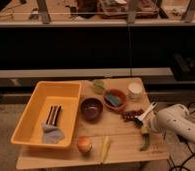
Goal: Place pepper in paper cup
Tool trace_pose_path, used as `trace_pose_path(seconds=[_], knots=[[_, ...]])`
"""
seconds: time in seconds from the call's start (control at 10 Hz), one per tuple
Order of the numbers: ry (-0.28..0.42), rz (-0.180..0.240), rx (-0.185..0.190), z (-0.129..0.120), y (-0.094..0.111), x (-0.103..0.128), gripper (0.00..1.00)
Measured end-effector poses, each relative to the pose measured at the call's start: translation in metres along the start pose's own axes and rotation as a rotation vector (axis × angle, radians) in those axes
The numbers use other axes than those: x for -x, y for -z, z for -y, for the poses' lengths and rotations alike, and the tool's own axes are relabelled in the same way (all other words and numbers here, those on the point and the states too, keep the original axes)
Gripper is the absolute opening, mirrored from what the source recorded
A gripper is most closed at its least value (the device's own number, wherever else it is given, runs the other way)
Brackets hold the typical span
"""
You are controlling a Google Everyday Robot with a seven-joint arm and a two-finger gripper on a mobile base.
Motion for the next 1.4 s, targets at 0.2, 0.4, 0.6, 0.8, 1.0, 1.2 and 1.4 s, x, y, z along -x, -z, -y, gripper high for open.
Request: trace_pose_path(seconds=[0.2, 0.4, 0.6, 0.8, 1.0, 1.2, 1.4], knots=[[0.012, 0.064, 0.005, 0.001, 0.035, 0.023, 0.07], [0.013, 0.115, 0.009, 0.004, 0.067, 0.05, 0.07], [0.008, 0.144, 0.012, 0.007, 0.077, 0.083, 0.07], [0.01, 0.19, 0.029, 0.006, 0.08, 0.119, 0.07], [0.023, 0.278, 0.063, -0.011, 0.09, 0.154, 0.07], [0.028, 0.367, 0.09, -0.023, 0.098, 0.173, 0.07], [0.03, 0.426, 0.105, -0.026, 0.109, 0.185, 0.07]])
